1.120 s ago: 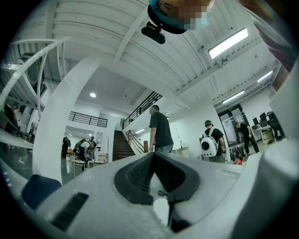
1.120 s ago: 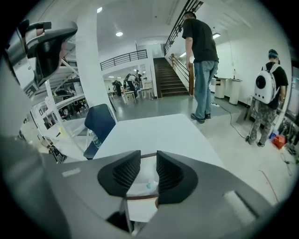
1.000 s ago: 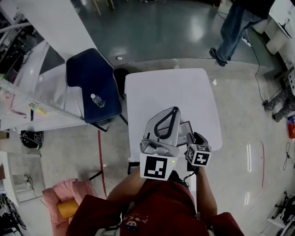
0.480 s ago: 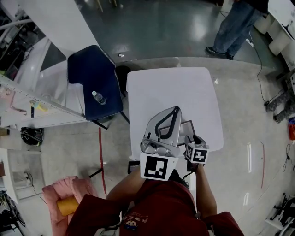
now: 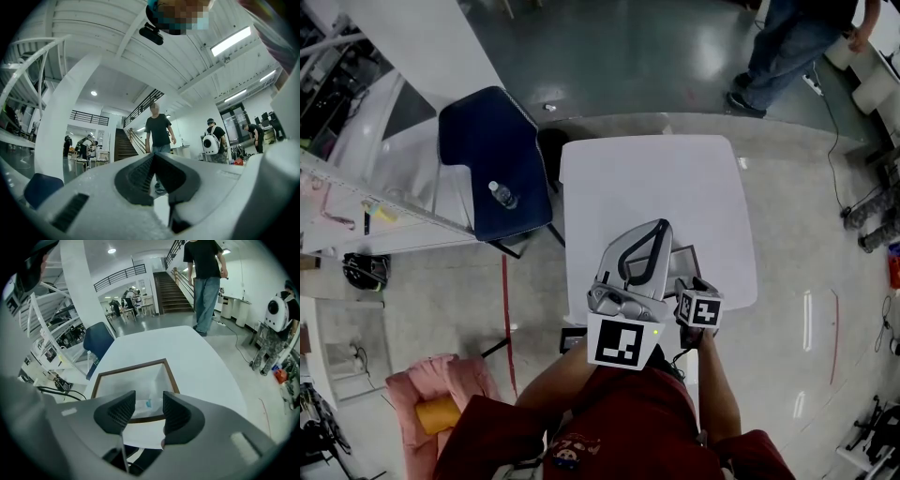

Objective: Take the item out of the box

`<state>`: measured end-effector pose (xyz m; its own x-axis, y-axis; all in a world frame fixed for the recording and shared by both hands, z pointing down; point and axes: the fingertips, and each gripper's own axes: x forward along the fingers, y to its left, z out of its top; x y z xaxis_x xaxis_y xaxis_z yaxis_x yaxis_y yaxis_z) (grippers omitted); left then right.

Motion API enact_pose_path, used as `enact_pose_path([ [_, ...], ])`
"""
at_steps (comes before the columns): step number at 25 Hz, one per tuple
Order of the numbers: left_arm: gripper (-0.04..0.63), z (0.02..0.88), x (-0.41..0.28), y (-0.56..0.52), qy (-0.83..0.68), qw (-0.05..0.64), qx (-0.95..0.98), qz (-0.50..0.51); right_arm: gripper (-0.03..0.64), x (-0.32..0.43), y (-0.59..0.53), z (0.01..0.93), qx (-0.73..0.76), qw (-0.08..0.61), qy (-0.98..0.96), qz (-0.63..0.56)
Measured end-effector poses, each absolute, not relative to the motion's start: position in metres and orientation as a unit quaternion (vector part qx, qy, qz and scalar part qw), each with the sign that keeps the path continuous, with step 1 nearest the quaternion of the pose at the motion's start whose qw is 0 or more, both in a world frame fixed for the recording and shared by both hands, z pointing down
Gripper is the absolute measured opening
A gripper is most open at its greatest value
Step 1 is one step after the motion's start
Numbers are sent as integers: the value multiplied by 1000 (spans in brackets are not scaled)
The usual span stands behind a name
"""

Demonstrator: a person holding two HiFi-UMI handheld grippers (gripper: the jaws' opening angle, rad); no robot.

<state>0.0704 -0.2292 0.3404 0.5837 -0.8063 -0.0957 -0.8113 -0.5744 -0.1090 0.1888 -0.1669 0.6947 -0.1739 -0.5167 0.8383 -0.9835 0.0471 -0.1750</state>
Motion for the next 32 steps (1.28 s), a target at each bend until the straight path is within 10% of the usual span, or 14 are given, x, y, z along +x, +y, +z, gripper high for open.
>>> enact_pose_path([
  [32, 3, 352, 68, -240, 459, 62, -886, 3, 20, 183, -172, 714, 554, 321, -644, 419],
])
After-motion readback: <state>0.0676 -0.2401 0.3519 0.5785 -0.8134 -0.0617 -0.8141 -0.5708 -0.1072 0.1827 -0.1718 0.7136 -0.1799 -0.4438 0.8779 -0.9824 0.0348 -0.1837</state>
